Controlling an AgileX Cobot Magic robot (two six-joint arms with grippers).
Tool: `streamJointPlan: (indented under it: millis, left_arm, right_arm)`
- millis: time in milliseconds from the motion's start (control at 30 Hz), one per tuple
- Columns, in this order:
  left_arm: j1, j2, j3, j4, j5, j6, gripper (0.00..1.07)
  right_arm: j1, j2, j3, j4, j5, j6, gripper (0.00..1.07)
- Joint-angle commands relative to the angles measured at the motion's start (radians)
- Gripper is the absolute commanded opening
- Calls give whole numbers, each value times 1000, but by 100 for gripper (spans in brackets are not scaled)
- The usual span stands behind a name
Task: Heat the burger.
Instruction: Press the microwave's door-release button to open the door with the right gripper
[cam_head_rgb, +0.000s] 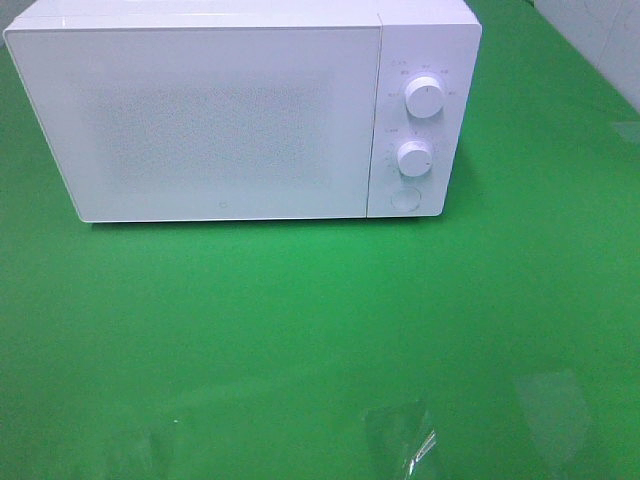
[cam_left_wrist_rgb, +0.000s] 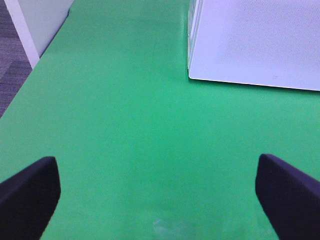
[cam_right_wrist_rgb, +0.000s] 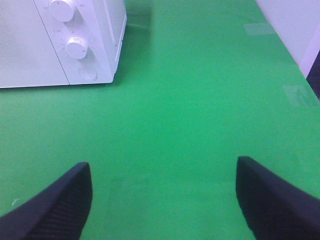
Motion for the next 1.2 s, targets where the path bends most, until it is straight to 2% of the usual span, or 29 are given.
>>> streamJointPlan:
  millis: [33,1000,1200]
  left_arm:
    - [2,-16,4,-4,-12,-5,98]
    - [2,-5,4,-4,-12,-5,98]
    - [2,-5,4,-4,-12,-5,98]
  right_arm:
    - [-6,-26,3,0,-7,-6,76]
    - [-3,-24,-10,0,-18,-6,76]
    - [-3,68,-41,0,-81,-6,76]
